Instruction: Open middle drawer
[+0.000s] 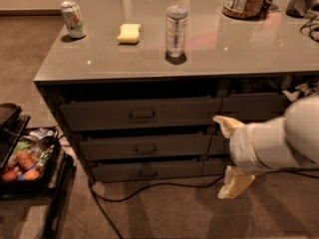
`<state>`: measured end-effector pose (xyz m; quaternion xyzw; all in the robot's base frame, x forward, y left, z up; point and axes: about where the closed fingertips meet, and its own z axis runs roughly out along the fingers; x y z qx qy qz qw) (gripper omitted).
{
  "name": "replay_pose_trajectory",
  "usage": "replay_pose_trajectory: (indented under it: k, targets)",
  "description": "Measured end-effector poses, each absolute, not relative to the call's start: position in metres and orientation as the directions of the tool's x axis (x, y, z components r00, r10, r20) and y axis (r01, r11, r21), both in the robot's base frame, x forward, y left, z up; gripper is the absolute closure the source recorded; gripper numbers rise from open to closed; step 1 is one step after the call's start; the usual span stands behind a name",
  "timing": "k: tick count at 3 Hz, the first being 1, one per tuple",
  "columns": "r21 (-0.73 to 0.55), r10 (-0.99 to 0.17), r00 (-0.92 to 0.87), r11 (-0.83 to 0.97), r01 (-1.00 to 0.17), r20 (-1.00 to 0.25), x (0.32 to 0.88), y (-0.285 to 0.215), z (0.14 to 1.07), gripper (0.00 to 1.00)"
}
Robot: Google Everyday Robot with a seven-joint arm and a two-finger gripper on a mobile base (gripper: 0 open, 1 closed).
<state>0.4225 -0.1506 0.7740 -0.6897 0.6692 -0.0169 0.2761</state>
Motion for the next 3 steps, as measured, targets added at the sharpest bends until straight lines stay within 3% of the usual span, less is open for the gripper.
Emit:
replay_pose_trajectory:
  k: [1,3]
  targets:
    - [-0.481,-0.921,0.084,0.120,-0.869,-0.381,0.427,-0.169,0.789,0.00]
    - [-0.521,-0.927,0.100,0.111,-0.846,-0.360,0.436,-0.166,0.777,0.00]
